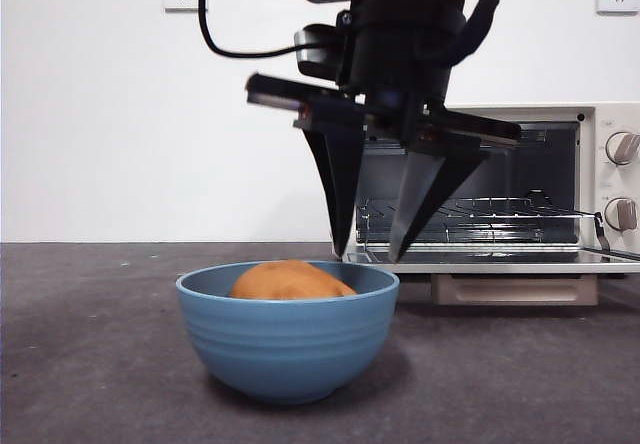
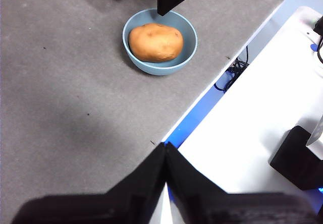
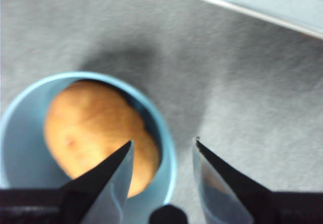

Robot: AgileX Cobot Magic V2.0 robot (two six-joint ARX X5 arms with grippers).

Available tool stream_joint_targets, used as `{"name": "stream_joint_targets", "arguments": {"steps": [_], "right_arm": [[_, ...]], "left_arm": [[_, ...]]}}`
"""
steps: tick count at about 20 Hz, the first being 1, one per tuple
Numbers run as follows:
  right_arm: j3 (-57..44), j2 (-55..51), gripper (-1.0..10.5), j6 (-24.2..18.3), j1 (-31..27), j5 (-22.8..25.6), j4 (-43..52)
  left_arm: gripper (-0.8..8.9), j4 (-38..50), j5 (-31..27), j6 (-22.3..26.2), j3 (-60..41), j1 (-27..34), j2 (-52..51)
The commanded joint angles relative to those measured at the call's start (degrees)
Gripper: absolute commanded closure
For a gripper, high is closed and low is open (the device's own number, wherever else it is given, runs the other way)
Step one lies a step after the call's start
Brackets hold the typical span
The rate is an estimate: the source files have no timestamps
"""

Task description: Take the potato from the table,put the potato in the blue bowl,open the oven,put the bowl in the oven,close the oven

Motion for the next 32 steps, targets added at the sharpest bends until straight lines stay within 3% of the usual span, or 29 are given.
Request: {"name": "stream_joint_targets", "arguments": {"steps": [1,6,8,17,20,24,32], "right_arm": [[-0.04,1.88,7.5,0.66,0.11,0.26,0.02],[-0.04,5.73,7.9,0.68,0.09,0.11,-1.36],[-0.04,5.88,9.6,2.12,0.11,1.44,-1.09],[0.26,1.42,9.6,6.93,-0.81,2.25,-2.32],[1.51,0.59,9.6,7.34,-4.20,2.14,-3.10],[4.59,0.59,9.6,7.45,-10.64,-2.49,-2.71],[13.68,0.59,9.6,7.45,-24.20,-6.91,-3.06]], "left_arm": [[8.22,0.26,-0.02,1.44,-0.52,-0.15,-0.11],[8.22,-0.20,-0.17,2.10,-0.52,-0.15,-0.11],[8.22,-0.28,-0.17,2.16,-0.52,-0.15,-0.11],[8.22,-0.20,-0.24,3.26,-0.52,-0.15,-0.11],[8.22,0.46,-1.84,3.61,-0.50,-0.15,-0.02],[8.22,0.57,-3.67,4.20,-0.52,-0.15,0.00],[8.22,4.83,-3.67,8.72,-0.50,-0.15,0.48]]}}
